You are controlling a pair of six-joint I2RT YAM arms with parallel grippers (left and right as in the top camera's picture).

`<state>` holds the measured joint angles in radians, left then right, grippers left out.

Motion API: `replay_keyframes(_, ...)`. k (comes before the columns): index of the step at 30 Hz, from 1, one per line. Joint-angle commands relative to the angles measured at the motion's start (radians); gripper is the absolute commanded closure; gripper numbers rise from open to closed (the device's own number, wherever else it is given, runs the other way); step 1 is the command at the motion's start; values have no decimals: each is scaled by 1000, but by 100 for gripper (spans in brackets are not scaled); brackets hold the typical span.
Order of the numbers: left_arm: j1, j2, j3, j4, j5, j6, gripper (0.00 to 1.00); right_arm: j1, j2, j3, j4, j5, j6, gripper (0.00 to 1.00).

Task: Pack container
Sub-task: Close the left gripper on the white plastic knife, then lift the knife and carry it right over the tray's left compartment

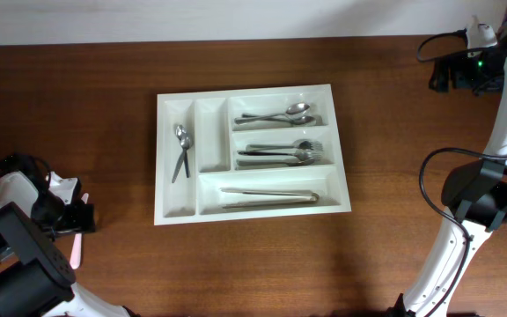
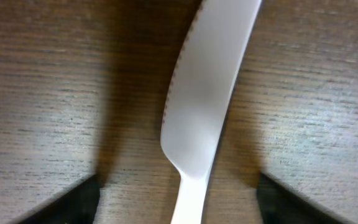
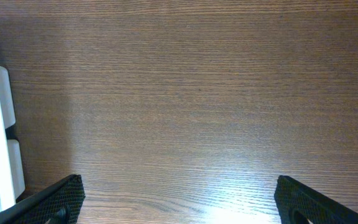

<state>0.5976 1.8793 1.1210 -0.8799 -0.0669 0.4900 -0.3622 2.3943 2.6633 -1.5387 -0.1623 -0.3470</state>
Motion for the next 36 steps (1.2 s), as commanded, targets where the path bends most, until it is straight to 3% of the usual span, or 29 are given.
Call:
replay_keyframes(1, 3, 19, -35, 16, -2, 0, 41, -5, -14, -5, 3, 2, 1, 1)
replay_keyframes(3, 3, 19, -35, 16, -2, 0, 43, -5, -14, -5, 3, 2, 1, 1)
replay_keyframes(10, 3, 19, -35, 16, -2, 0, 87, -5, -14, -5, 3, 2, 1, 2)
replay_keyframes(15, 3, 19, -35, 16, -2, 0, 98, -5, -14, -5, 3, 2, 1, 1)
replay_keyframes(22, -2, 19, -21, 12, 10, -58, 98, -5, -14, -5, 3, 2, 1, 1)
replay_keyframes(27, -12, 18, 51, -35, 158, -69, 98, -5, -14, -5, 3, 2, 1, 1)
replay_keyframes(32, -35, 18, 153, -86, 187, -252, 98, -5, -14, -5, 3, 2, 1, 1)
replay_keyframes(36, -71, 18, 244, -163, 188, -262, 98, -5, -14, -5, 3, 2, 1, 1)
